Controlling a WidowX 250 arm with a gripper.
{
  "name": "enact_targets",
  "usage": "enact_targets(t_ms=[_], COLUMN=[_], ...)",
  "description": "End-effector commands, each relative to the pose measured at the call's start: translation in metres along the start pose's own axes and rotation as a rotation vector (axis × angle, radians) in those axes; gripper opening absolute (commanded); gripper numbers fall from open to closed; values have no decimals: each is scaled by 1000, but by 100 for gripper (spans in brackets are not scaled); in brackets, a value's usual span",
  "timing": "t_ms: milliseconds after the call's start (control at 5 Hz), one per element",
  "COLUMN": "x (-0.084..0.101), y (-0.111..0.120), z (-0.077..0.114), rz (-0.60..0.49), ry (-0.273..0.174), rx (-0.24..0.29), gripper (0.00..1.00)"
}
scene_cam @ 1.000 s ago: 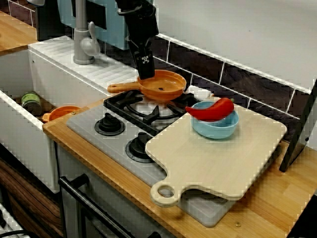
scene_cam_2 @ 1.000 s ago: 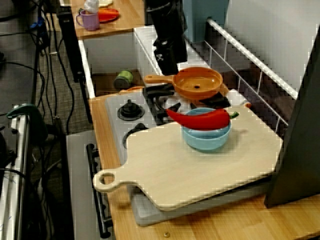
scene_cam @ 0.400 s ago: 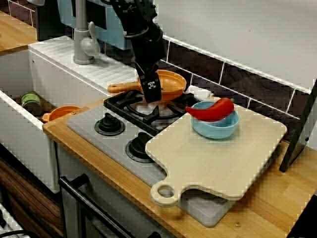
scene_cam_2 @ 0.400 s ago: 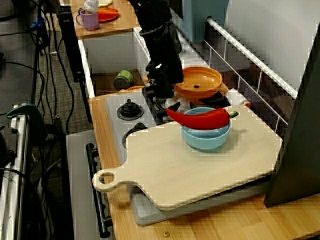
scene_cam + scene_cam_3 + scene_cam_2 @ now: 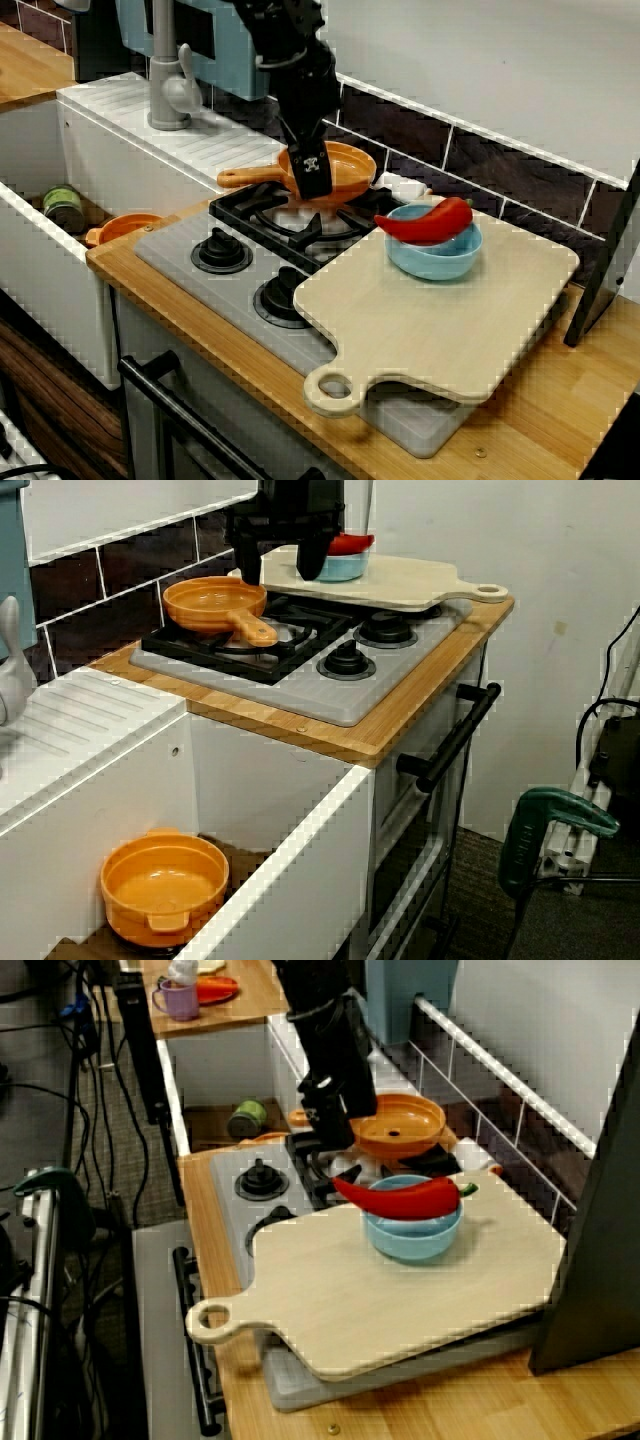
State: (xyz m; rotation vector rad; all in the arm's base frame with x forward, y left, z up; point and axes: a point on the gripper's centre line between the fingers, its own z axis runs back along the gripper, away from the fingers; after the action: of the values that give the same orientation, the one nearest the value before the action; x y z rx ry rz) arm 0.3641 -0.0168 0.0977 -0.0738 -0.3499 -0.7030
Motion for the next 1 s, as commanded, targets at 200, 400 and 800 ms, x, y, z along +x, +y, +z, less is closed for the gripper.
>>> enact_targets(t_ms=[200, 400, 800], x=[15, 12, 6], y=[19, 17, 14], z=[7, -2, -16], rz=[-29, -56, -108], ry=[-40, -27, 24], rx=[42, 43, 39], gripper=[100, 100, 100])
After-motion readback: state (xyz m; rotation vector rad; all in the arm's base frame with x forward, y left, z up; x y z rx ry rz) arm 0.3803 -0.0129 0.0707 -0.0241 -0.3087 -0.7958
